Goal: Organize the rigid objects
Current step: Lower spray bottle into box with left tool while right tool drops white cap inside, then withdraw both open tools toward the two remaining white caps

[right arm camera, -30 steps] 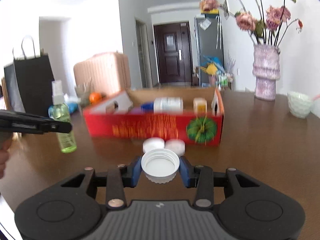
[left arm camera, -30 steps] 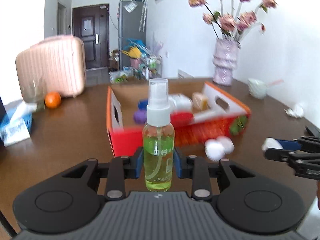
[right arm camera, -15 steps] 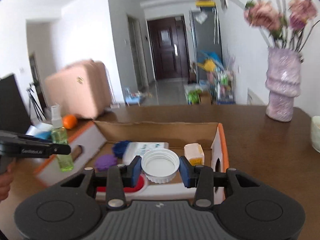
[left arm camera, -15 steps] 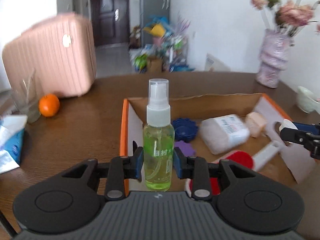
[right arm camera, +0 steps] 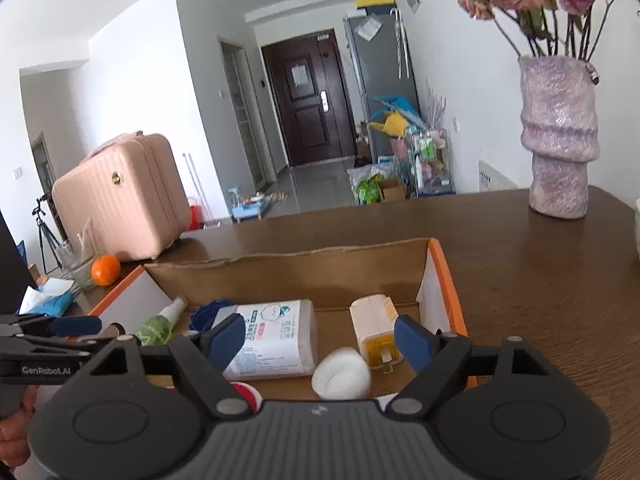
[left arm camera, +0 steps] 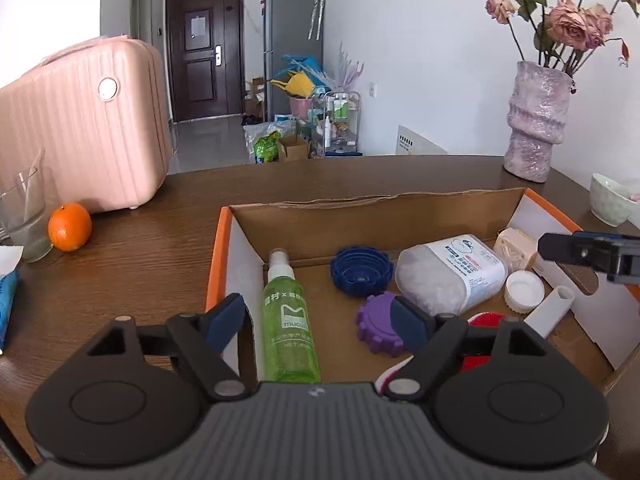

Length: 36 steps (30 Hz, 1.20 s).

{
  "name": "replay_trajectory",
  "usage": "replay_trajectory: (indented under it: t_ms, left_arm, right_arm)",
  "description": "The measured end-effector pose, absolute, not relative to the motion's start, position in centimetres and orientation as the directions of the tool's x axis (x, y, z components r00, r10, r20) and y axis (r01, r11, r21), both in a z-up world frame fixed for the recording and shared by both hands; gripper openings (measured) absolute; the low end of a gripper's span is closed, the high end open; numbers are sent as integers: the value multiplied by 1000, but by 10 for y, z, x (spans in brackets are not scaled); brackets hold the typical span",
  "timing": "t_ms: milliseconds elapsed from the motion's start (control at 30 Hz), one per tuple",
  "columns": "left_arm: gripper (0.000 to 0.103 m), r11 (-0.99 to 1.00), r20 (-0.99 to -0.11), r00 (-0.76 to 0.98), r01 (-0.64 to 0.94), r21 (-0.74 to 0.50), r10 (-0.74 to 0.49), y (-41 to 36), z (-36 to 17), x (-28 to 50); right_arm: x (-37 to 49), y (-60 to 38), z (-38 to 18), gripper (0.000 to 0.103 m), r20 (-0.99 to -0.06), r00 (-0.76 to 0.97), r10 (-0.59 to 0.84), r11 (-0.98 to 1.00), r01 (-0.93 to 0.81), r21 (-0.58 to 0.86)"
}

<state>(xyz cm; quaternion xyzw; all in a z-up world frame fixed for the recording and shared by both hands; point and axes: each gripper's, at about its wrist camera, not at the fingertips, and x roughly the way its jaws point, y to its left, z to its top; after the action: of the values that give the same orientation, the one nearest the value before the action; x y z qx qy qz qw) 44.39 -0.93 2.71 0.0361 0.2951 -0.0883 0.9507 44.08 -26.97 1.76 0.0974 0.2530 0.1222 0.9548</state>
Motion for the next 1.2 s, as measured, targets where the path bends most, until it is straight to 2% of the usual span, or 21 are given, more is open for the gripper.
replay_trajectory:
  t_ms: [233, 367, 467, 600, 700, 800, 867, 967, 1067, 1200]
  left_arm:
    - [83, 981, -561, 812, 196, 9, -157, -8, 28, 442]
    - [84, 981, -544, 825, 192, 18, -152, -10, 31, 437]
    - [85, 982, -510, 845, 191, 10, -159, -10, 39, 427]
    - [85, 985, -438, 890, 164, 50, -126, -20, 52, 394]
    - [85, 988, -373, 920, 146, 50, -117, -24, 65, 352]
    - [92, 986, -294, 947, 153, 66, -127, -27, 76, 303]
    - [96, 987, -264, 958, 136, 84, -110, -28, 79, 273]
    - [99, 988, -272, 956, 135, 73, -110, -26, 76, 239]
    - [101, 991, -325, 940, 123, 43, -103, -28, 66, 217]
    - [101, 998, -333, 943, 29, 60, -8, -35, 41, 181]
  right_arm:
    - [437, -277, 17, 86, -441, 847, 298, 940, -182, 287]
    - [433, -274, 15, 86, -442, 855, 270, 953, -171, 250]
    - [425, -270, 17, 86, -410, 875, 256, 960, -180, 213]
    - [405, -261, 23, 86, -335, 912, 239, 970, -204, 135]
    - [383, -262, 31, 86, -294, 917, 271, 959, -232, 159]
    - [348, -270, 37, 87, -253, 926, 280, 951, -231, 204]
    - [322, -274, 39, 89, -265, 927, 267, 953, -214, 213]
    - [278, -281, 36, 94, -253, 922, 293, 947, -244, 209]
    - [239, -285, 29, 94, -274, 919, 284, 953, -238, 188]
    - [188, -282, 16, 94, -296, 917, 266, 963, -242, 117]
